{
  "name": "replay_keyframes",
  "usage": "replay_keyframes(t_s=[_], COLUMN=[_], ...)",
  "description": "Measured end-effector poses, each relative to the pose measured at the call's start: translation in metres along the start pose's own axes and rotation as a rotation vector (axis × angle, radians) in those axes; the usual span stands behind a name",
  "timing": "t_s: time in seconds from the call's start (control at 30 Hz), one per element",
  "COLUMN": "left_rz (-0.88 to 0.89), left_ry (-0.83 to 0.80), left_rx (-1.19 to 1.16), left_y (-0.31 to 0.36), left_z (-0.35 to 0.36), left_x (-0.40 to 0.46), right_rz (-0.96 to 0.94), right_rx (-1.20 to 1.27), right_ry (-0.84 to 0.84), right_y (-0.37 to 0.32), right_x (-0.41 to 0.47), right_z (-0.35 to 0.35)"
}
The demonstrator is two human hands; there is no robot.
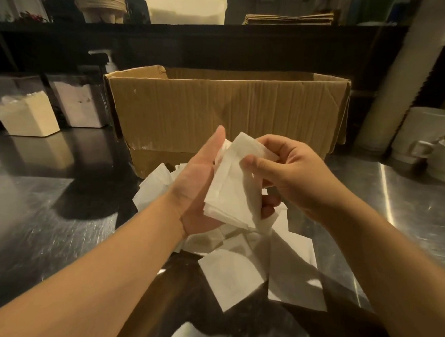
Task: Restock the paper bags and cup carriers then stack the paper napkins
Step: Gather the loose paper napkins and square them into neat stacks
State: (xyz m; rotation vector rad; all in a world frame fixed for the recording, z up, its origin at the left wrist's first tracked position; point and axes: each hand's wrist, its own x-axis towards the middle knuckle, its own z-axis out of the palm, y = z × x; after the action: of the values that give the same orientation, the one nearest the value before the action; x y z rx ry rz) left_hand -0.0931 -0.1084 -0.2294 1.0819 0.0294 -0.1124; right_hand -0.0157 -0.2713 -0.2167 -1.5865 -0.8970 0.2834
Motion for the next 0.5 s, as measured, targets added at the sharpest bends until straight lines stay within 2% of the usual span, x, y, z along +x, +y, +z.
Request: replay_keyframes(t_s=[0.1,0.17,0.33,0.5], left_rz=[-0.027,-0.062,-0.042,-0.016], left_ry=[-0.047,-0.088,-0.084,0.000], left_rx=[-0.041,-0.073,-0.111,-0.206], left_y=[-0.0014,-0.0039,-0.0034,0.0005], left_z=[-0.0018,-0.0025,-0.0018,0.0062], left_x=[0.0001,0.0002,-0.0002,-0.0051], right_rz=[-0.066,-0.143,-0.206,-0.180], right_rx=[-0.201,-0.252,-0.404,-0.400], right_ry=[0.139,0.216,0.106,0.115], right_y=[0.0062,0.0060,0.0055,0.0054], right_x=[0.0033,0.0033,0.0023,0.0032], right_z=[0.0042,0.0039,0.0025,0.0029])
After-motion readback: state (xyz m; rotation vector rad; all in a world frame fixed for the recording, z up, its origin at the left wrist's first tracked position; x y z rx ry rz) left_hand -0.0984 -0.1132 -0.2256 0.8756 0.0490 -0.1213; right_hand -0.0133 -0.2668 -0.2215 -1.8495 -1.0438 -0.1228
